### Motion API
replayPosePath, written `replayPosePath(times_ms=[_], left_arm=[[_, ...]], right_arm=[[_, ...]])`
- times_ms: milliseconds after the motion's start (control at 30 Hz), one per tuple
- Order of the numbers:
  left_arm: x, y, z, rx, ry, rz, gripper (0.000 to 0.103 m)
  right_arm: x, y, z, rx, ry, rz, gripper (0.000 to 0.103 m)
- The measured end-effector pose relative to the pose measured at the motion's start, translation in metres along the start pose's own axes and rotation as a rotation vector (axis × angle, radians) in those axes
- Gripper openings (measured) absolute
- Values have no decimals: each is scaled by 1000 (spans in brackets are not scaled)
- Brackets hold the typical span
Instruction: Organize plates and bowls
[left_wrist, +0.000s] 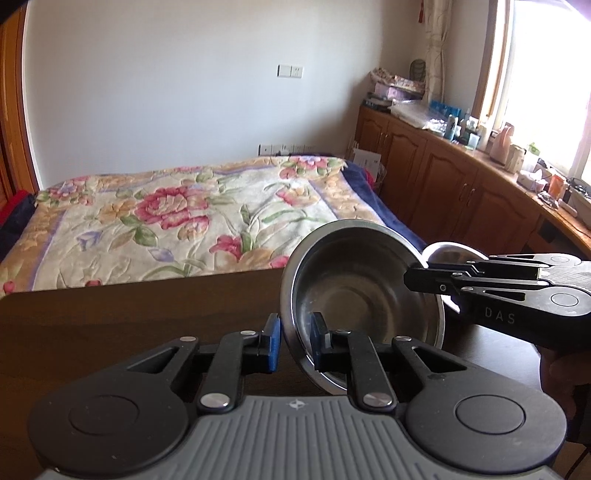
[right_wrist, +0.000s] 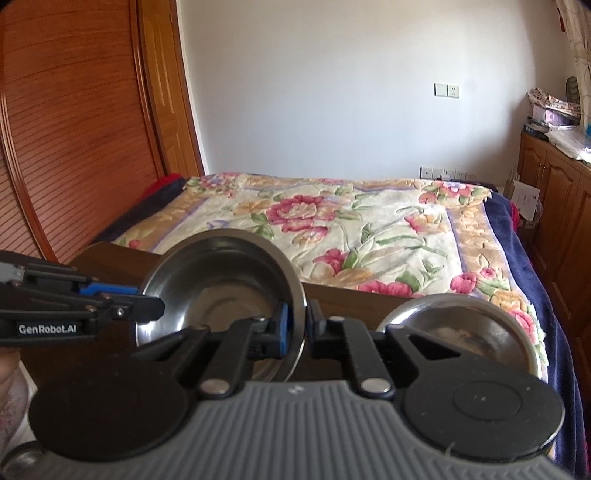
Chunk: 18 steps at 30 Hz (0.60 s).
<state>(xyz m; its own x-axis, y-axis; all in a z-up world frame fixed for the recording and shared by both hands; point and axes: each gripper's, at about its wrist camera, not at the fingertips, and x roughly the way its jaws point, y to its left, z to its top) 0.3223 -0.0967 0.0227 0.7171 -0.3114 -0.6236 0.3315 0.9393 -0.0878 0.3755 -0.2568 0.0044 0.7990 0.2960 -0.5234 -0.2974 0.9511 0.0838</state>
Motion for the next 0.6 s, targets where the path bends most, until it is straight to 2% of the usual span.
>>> replayPosePath(times_ms=[600], left_arm=[[-75,-15,-10,52,-119,-38,16]], right_arm=[[-59,17,-2,-15,-95,-14,13]])
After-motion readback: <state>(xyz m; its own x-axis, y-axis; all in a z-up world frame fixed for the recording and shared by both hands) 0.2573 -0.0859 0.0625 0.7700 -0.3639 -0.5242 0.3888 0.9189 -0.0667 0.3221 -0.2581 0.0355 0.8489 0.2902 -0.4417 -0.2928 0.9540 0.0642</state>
